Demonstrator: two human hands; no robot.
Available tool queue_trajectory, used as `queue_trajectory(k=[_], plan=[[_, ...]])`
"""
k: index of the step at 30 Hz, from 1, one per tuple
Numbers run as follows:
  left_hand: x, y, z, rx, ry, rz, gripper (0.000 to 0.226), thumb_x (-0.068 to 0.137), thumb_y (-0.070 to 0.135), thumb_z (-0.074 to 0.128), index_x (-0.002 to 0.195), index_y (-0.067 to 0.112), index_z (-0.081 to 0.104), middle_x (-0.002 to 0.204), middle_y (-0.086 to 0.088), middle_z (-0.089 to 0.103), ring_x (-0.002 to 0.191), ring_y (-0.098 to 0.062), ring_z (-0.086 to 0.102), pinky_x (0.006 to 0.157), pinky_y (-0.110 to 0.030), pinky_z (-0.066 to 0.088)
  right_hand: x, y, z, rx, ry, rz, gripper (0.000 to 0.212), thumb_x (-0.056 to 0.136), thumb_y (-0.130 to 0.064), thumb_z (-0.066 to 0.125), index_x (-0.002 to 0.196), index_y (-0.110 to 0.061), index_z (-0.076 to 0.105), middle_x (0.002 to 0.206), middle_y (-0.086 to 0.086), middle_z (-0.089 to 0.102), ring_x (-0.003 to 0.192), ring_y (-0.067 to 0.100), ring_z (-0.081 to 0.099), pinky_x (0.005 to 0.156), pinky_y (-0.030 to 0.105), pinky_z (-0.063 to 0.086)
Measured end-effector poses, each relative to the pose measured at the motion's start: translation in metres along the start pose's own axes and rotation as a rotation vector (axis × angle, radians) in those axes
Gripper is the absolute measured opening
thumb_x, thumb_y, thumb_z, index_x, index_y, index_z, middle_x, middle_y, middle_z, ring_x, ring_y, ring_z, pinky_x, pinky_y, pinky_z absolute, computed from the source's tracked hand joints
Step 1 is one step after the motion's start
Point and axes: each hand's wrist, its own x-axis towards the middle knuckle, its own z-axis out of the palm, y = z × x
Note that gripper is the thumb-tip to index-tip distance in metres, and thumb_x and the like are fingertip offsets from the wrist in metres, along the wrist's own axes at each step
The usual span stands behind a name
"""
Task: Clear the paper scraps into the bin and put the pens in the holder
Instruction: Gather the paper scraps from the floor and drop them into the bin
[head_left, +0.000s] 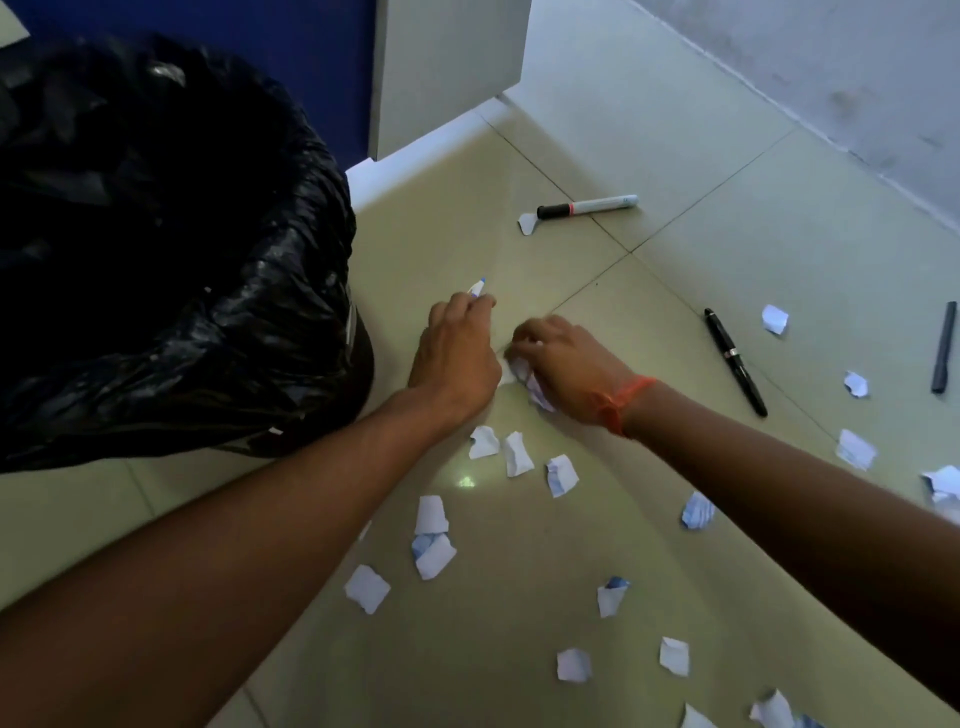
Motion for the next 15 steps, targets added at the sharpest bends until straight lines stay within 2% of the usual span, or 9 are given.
queue_trajectory(k=[3, 5, 7, 9, 12, 15], plan=[[-0.017, -0.003, -0.004, -0.116, -0.015, 0.055, 0.057, 0.085, -0.010, 0.044, 0.139, 0.009, 0.051, 0.137, -0.012, 0.054, 0.124, -0.031, 0.049, 0.106, -0.036, 0.042, -0.056, -0.022, 0.009, 0.052, -0.078, -0.130, 0.036, 0.083, -0.011, 0.054, 0.115, -0.018, 0.067, 0.125, 0.007, 0.058, 0.106, 0.028, 0.055, 0.086, 0.045, 0.050], [-0.032, -0.009, -0.007, -0.166, -0.007, 0.077, 0.055, 0.085, -0.012, 0.043, 0.136, 0.007, 0.054, 0.132, -0.013, 0.057, 0.122, -0.030, 0.052, 0.105, -0.036, 0.044, -0.078, -0.025, 0.008, 0.176, -0.055, -0.128, 0.036, 0.082, -0.008, 0.051, 0.112, -0.015, 0.069, 0.122, 0.009, 0.061, 0.105, 0.029, 0.057, 0.087, 0.044, 0.051], [-0.050, -0.015, -0.010, -0.166, 0.013, 0.050, 0.053, 0.086, -0.010, 0.044, 0.134, 0.009, 0.055, 0.130, -0.012, 0.058, 0.121, -0.029, 0.054, 0.104, -0.038, 0.045, -0.079, -0.016, 0.007, 0.241, 0.120, 0.026, 0.038, 0.086, -0.007, 0.046, 0.118, -0.014, 0.067, 0.124, 0.012, 0.061, 0.110, 0.031, 0.056, 0.094, 0.044, 0.048], [-0.070, -0.021, -0.013, -0.118, 0.021, -0.055, 0.053, 0.085, -0.004, 0.047, 0.136, 0.011, 0.051, 0.132, -0.012, 0.053, 0.124, -0.031, 0.049, 0.106, -0.039, 0.042, -0.066, 0.000, 0.006, 0.180, 0.231, 0.243, 0.040, 0.092, -0.011, 0.046, 0.130, -0.016, 0.057, 0.134, 0.013, 0.054, 0.121, 0.034, 0.049, 0.098, 0.048, 0.045], [-0.098, -0.029, -0.013, -0.015, -0.072, -0.299, 0.056, 0.084, 0.006, 0.052, 0.139, 0.010, 0.042, 0.143, -0.015, 0.041, 0.132, -0.036, 0.038, 0.108, -0.043, 0.037, -0.037, 0.019, 0.009, 0.092, 0.112, 0.439, 0.043, 0.094, -0.018, 0.045, 0.137, -0.017, 0.048, 0.140, 0.014, 0.046, 0.125, 0.037, 0.043, 0.094, 0.049, 0.043], [-0.118, -0.028, -0.013, 0.101, -0.138, -0.415, 0.061, 0.084, 0.017, 0.055, 0.142, 0.012, 0.034, 0.151, -0.012, 0.029, 0.136, -0.034, 0.032, 0.101, -0.047, 0.041, -0.030, 0.008, 0.006, 0.026, 0.086, 0.465, 0.033, 0.094, -0.018, 0.043, 0.125, -0.012, 0.053, 0.127, 0.017, 0.049, 0.111, 0.037, 0.046, 0.088, 0.046, 0.045]])
